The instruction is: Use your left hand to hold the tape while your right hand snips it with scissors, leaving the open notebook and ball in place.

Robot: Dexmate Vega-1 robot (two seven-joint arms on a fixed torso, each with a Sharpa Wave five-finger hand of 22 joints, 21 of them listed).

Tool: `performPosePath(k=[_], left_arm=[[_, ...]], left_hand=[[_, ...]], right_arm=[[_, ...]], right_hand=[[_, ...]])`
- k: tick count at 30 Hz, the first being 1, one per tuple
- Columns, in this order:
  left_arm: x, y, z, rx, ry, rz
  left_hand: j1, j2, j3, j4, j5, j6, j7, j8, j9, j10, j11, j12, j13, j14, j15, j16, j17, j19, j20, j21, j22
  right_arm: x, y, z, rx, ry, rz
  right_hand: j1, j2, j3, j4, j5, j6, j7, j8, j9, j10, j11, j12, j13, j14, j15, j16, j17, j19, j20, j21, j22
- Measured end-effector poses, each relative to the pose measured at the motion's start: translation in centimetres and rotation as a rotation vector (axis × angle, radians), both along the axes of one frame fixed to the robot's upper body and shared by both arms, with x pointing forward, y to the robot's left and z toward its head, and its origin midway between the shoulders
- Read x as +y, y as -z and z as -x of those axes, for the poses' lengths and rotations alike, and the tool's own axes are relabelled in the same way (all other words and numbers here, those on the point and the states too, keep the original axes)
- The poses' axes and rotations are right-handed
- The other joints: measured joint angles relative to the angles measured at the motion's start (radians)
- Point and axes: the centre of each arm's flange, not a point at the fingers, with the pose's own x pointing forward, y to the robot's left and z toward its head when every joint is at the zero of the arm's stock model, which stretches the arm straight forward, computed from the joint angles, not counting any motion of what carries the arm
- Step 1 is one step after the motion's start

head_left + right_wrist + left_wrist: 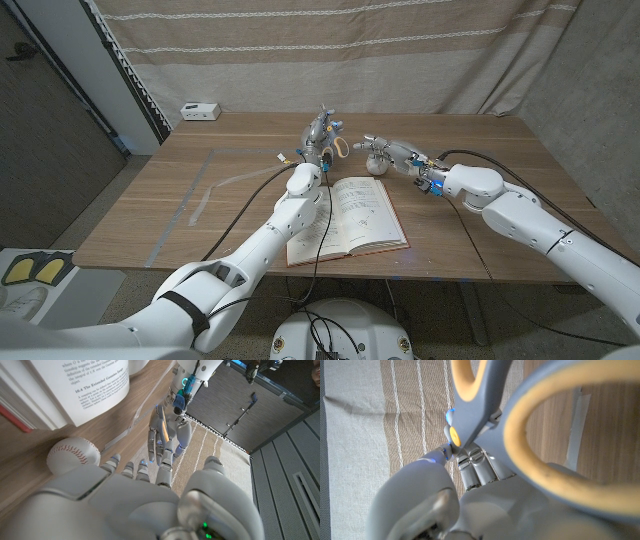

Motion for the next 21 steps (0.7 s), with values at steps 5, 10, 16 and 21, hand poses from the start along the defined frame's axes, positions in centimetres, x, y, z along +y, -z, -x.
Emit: performPosePath(k=[5,10,16,21], left_arm=[[-0.02,-0.04,-0.11,0.001,0.0,0.002],[-0.1,-0.13,-0.27,0.002,-0.005,0.007],[-0.29,-0.29,-0.4,0.001,-0.009,0.006],[-0.42,-0.32,-0.51,-0.001,-0.011,0.001]], left_hand=[[0.0,0.0,0.0,0.0,0.0,0.0,0.0,0.0,0.0,0.0,0.0,0.0,-0.004,0.0,0.0,0.0,-0.003,0.0,0.0,0.0,0.0],[0.0,0.0,0.0,0.0,0.0,0.0,0.0,0.0,0.0,0.0,0.0,0.0,-0.004,0.0,0.0,0.0,-0.005,-0.004,0.004,0.0,0.0],[-0.002,-0.002,0.004,-0.004,0.0,0.0,0.0,0.0,0.0,0.0,0.0,0.008,-0.005,0.0,0.0,0.0,-0.008,-0.005,0.005,0.0,0.0],[-0.004,-0.004,0.004,-0.004,0.0,0.0,0.0,0.0,-0.002,0.0,0.0,0.008,-0.006,0.0,0.0,0.0,-0.009,-0.005,0.005,0.004,0.0]], right_arm=[[0.26,-0.08,-0.18,0.012,-0.002,0.029],[0.45,-0.25,-0.29,0.02,-0.01,0.049],[0.68,-0.28,-0.4,0.028,-0.016,0.071],[0.8,-0.37,-0.45,0.029,-0.018,0.082]], right_hand=[[-0.015,-0.001,0.015,0.015,-0.02,-0.025,-0.025,-0.008,-0.002,0.043,0.035,0.02,0.0,0.002,0.012,0.004,0.0,-0.003,0.003,0.0,0.0],[-0.017,0.001,0.026,0.026,-0.036,-0.054,-0.054,-0.008,-0.003,0.107,0.048,0.038,0.0,0.002,0.012,0.004,0.0,-0.003,0.003,0.008,0.0],[-0.017,0.001,0.03,0.03,-0.043,-0.046,-0.046,-0.008,-0.003,0.117,0.045,0.045,0.0,0.002,0.012,0.004,0.0,0.001,-0.001,0.008,0.0],[-0.017,0.001,0.035,0.032,-0.047,-0.047,-0.047,-0.008,-0.003,0.117,0.045,0.045,0.0,-0.004,0.018,0.004,-0.003,0.004,0.003,0.008,0.0]])
